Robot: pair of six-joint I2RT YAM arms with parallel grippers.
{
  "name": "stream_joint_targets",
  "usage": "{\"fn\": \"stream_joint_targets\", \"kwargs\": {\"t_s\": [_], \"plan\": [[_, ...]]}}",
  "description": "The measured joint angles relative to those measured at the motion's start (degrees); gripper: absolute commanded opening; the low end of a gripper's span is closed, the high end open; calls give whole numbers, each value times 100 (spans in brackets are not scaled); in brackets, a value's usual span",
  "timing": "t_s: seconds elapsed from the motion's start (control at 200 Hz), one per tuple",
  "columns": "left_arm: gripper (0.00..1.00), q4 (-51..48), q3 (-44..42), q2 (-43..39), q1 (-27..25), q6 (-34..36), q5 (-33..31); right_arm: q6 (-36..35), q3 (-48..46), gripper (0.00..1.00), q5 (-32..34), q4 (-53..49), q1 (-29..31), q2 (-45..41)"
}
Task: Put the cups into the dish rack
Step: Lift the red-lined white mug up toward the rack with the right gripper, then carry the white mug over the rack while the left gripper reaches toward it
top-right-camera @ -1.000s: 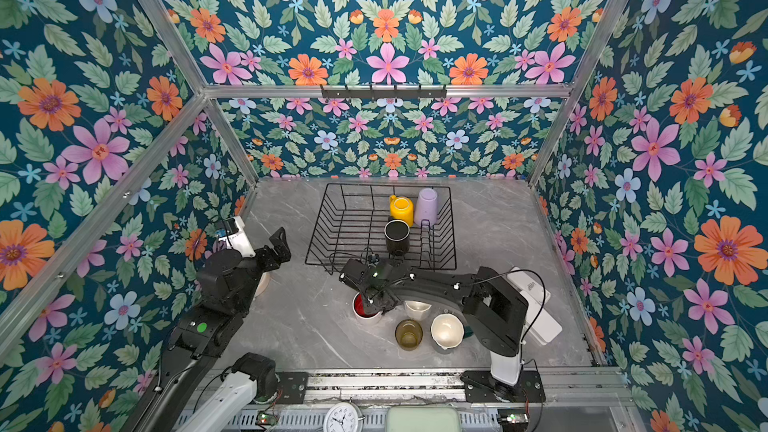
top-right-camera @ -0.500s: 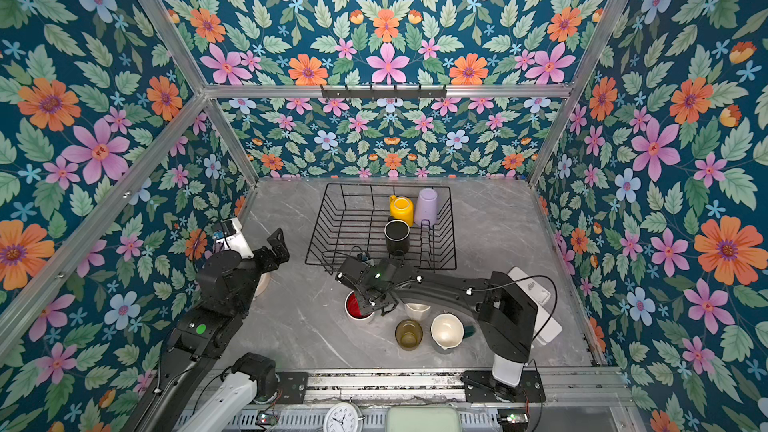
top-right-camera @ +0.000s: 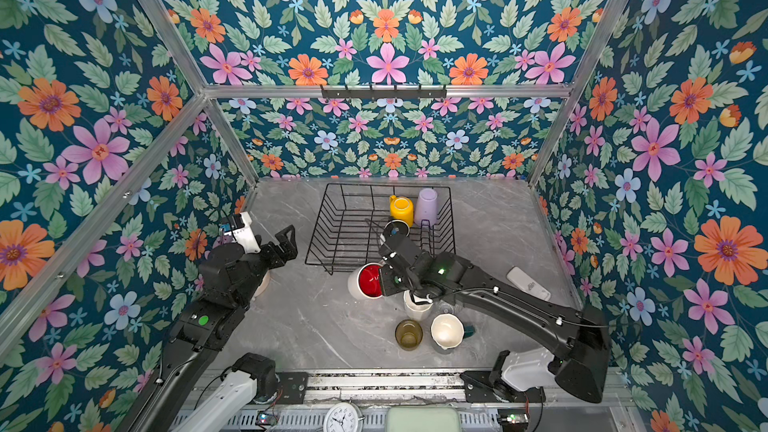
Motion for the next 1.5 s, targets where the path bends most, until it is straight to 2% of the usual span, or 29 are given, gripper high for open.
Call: {"fn": "stream_joint_targets", "kwargs": {"t_s": [0.255, 0.51, 0.825, 1.02, 1.25, 1.505], "plan": [[100, 254, 9, 229, 96, -286, 1025, 94, -671, 0, -730, 826, -1062, -643], [100, 782, 2, 546, 264, -358, 2472, 190, -872, 0, -1412, 1423, -1637, -643], [100, 1794, -308, 831, 437, -538, 4693, 208, -1071, 0, -2096, 2218, -1818, -472], [100, 2769, -592, 979, 448, -946, 5842, 66, -979, 0, -2509, 2706, -1810, -256], [100, 3862, -848, 1143, 448, -1458, 6706, -9, -848, 0, -3036, 3222, -1812, -63], [100, 4463, -894, 1309, 448, -1821, 7169, -151, -835, 0, -3560, 3707, -1746, -22]]}}
